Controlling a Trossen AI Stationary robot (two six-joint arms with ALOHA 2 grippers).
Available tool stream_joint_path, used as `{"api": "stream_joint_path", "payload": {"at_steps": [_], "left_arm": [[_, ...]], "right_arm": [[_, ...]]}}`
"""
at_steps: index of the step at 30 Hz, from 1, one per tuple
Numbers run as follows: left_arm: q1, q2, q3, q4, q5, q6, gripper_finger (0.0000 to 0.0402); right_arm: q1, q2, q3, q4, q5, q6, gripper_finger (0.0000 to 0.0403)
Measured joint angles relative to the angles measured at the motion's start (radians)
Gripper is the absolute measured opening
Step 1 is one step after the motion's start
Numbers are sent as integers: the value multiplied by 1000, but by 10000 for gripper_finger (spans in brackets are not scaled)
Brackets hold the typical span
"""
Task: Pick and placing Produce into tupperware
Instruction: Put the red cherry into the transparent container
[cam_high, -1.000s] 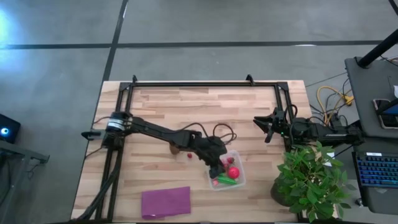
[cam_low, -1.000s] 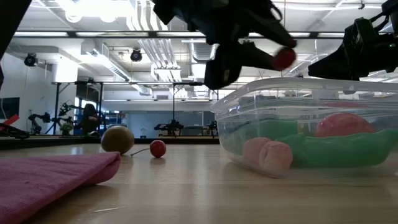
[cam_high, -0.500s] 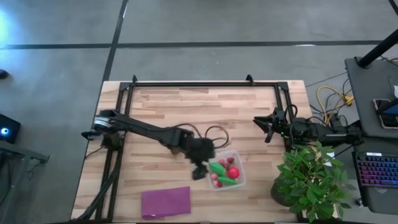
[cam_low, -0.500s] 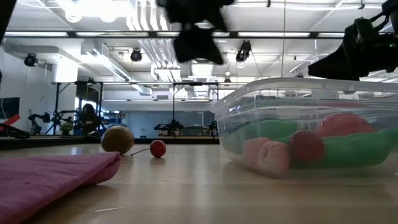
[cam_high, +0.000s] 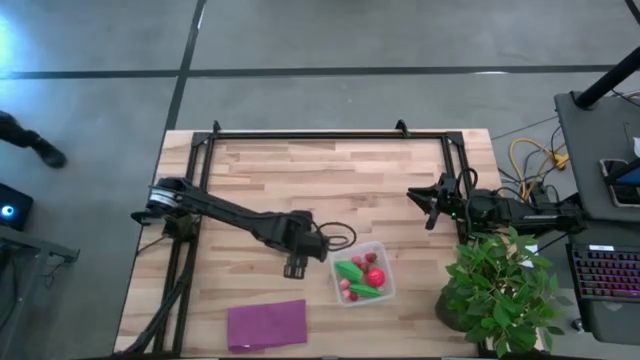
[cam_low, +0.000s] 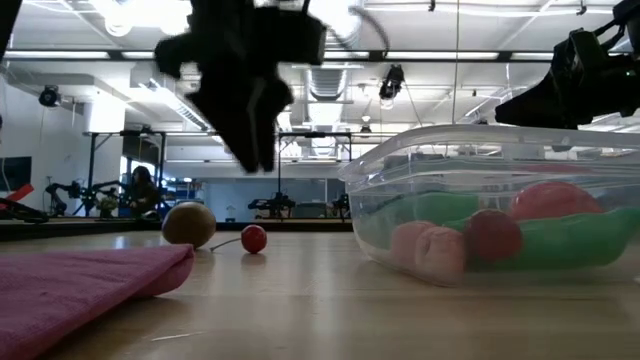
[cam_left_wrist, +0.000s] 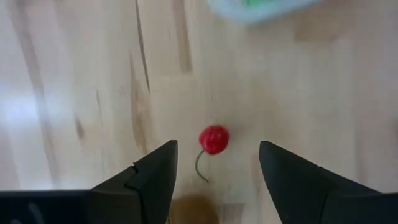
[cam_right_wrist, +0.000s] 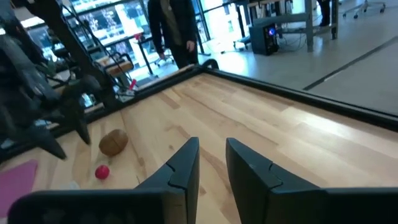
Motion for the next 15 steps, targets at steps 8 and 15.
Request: {"api": "stream_joint_path", "payload": {"at_steps": [8, 15], "left_arm": [[34, 0, -148, 109, 34, -10, 212], [67, 0, -200, 208, 66, -4, 212]], "right_arm": [[0, -1, 0, 0, 0, 0, 81], [0, -1, 0, 0, 0, 0, 82]]}}
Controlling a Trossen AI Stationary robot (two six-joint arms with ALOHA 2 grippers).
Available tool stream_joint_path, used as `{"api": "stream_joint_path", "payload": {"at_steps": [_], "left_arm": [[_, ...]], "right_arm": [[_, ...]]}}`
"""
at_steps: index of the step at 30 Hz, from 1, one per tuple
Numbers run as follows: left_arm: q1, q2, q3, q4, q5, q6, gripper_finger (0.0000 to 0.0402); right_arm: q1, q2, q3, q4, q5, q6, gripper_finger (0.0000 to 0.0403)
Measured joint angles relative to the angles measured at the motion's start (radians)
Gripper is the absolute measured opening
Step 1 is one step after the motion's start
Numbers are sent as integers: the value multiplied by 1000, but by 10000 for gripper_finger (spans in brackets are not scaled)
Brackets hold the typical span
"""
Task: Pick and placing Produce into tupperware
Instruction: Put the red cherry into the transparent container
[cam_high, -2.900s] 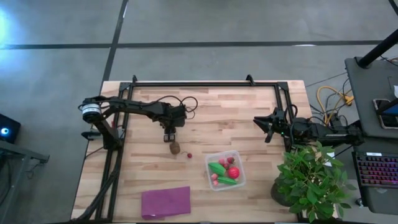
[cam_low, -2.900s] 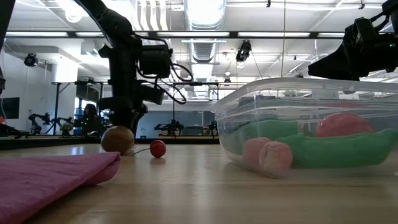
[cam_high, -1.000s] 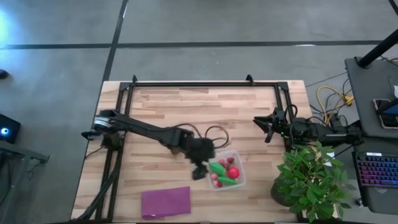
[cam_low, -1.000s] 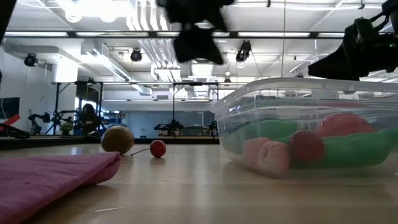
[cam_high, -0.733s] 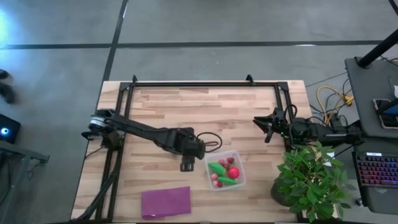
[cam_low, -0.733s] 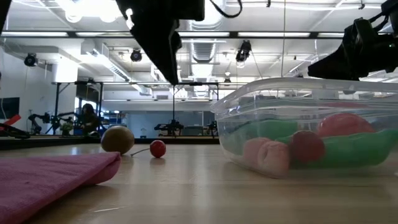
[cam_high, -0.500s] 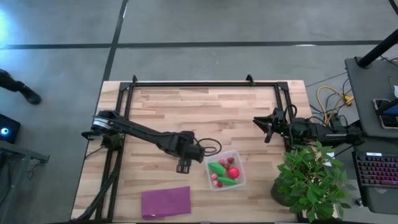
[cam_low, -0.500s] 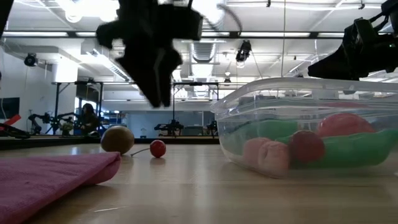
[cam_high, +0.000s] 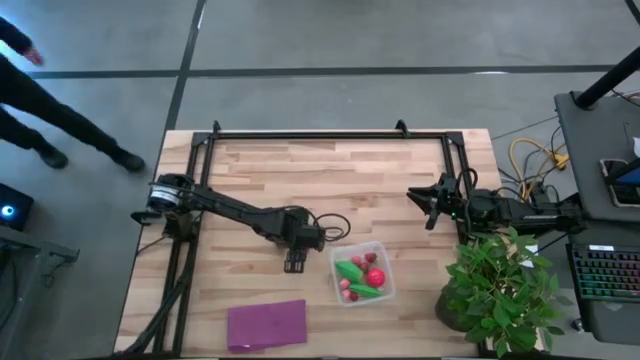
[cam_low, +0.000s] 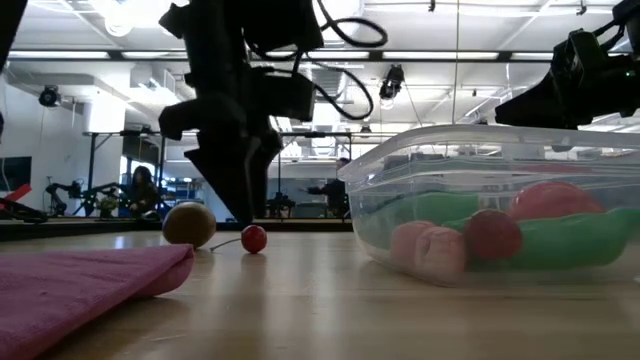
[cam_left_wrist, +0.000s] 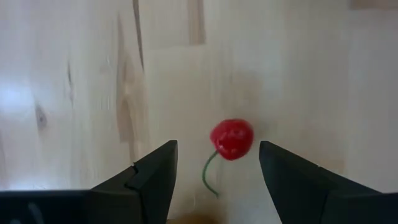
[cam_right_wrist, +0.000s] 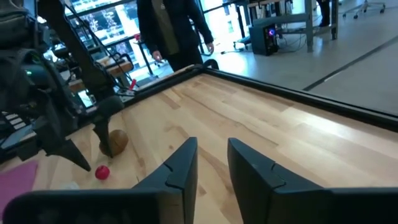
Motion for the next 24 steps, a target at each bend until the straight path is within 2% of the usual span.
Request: {"api": "stream_joint_path", "payload": {"at_steps": [24], "left_arm": [[22, 13, -80, 110, 46, -9, 212]], "right_arm": [[0, 0, 0, 1, 0, 0, 78]]}}
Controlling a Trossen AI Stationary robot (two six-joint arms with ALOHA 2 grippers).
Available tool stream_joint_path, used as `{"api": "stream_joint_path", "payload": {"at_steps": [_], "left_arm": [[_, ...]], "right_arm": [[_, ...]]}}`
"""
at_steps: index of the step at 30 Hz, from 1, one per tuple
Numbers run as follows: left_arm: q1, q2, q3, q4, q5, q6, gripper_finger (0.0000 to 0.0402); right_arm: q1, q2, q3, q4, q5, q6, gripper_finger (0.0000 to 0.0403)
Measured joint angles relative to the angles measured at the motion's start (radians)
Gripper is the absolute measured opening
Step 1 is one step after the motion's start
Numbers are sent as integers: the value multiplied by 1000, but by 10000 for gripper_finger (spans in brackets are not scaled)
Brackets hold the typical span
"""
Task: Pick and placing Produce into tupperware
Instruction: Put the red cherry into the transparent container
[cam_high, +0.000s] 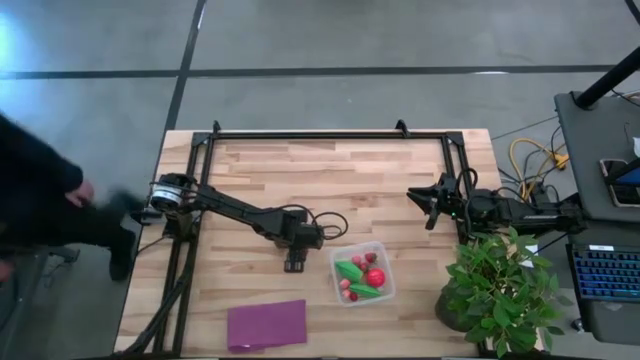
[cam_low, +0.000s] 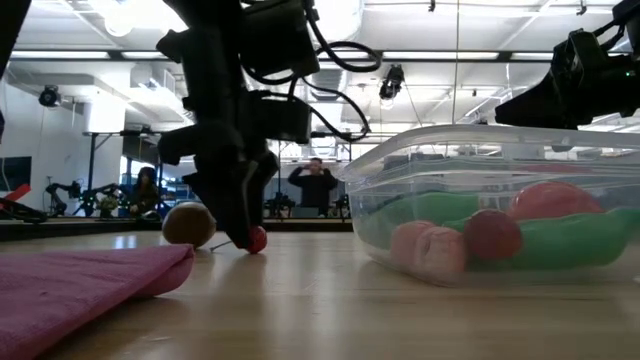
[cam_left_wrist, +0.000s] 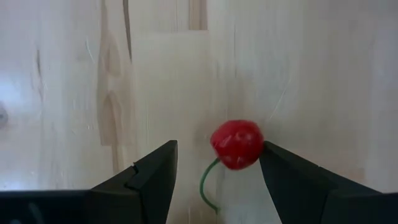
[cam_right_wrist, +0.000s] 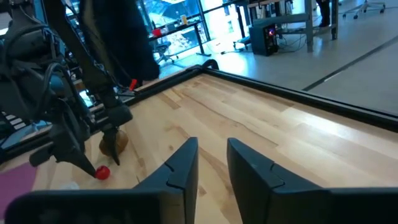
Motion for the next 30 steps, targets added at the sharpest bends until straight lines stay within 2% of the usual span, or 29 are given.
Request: {"api": "stream_joint_path", "payload": {"at_steps": [21, 24, 30], "left_arm": [[4, 0, -14, 34, 15, -29, 210], [4, 0, -13, 35, 15, -28, 195], [4, 0, -14, 40, 25, -28, 137]], "right_arm": [[0, 0, 0, 0, 0, 0, 82], [0, 0, 0, 0, 0, 0, 77], [0, 0, 0, 0, 0, 0, 73]]}}
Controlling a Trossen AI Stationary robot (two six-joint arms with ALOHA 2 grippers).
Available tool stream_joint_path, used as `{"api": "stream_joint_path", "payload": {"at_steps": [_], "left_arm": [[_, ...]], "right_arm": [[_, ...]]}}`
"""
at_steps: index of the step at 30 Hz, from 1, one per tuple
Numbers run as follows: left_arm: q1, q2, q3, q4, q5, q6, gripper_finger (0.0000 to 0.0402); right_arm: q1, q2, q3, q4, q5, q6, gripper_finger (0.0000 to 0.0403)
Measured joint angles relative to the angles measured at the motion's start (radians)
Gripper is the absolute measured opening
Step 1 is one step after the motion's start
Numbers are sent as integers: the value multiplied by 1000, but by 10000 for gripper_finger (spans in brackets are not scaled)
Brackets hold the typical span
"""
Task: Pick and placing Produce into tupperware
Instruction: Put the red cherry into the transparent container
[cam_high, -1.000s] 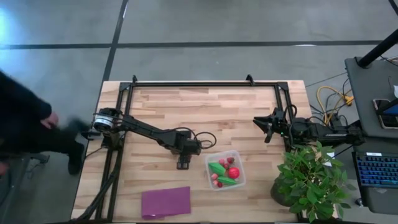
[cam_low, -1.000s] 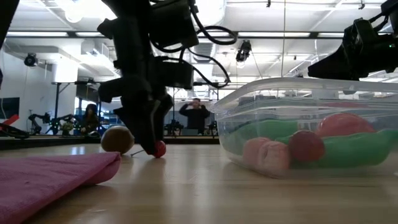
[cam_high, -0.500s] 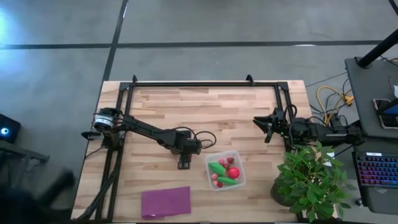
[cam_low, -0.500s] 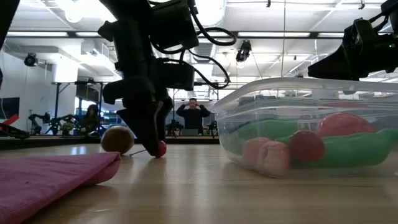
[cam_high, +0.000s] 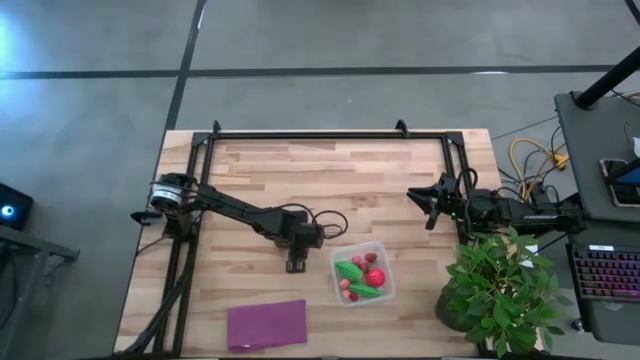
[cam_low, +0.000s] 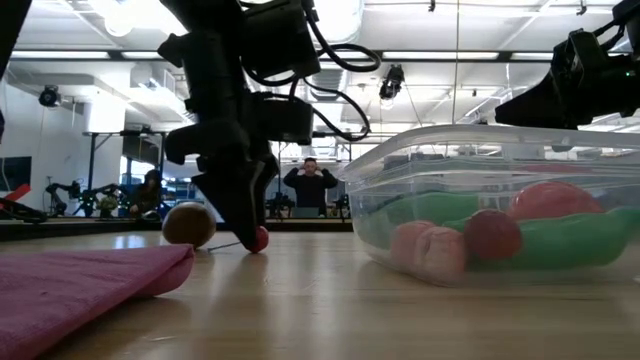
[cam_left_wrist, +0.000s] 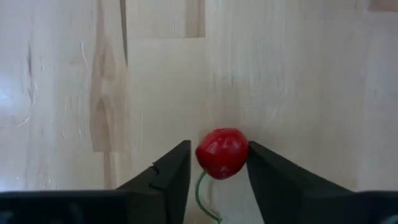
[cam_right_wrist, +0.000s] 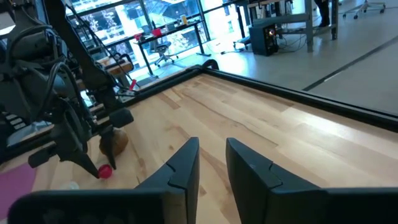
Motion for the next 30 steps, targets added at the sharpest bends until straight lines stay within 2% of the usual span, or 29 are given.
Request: {"api": "stream_joint_path", "payload": {"at_steps": [6, 14, 20, 26, 28, 30], "left_arm": [[0, 0, 0, 4, 17, -1, 109], [0, -15, 62, 0, 23, -26, 105], [0, -45, 180, -54, 24, -27, 104], [0, -51, 341, -35, 50, -25, 104], [4, -33, 375, -24, 79, -40, 104], [10, -5, 400, 24, 154, -105, 104]], "right_arm": [[0, 0, 0, 0, 0, 0, 82], [0, 0, 0, 0, 0, 0, 80], [0, 0, 0, 0, 0, 0, 72], [0, -1, 0, 0, 0, 0, 78], [0, -1, 0, 1, 0, 0, 81], [0, -1, 0, 1, 0, 0, 83]]}}
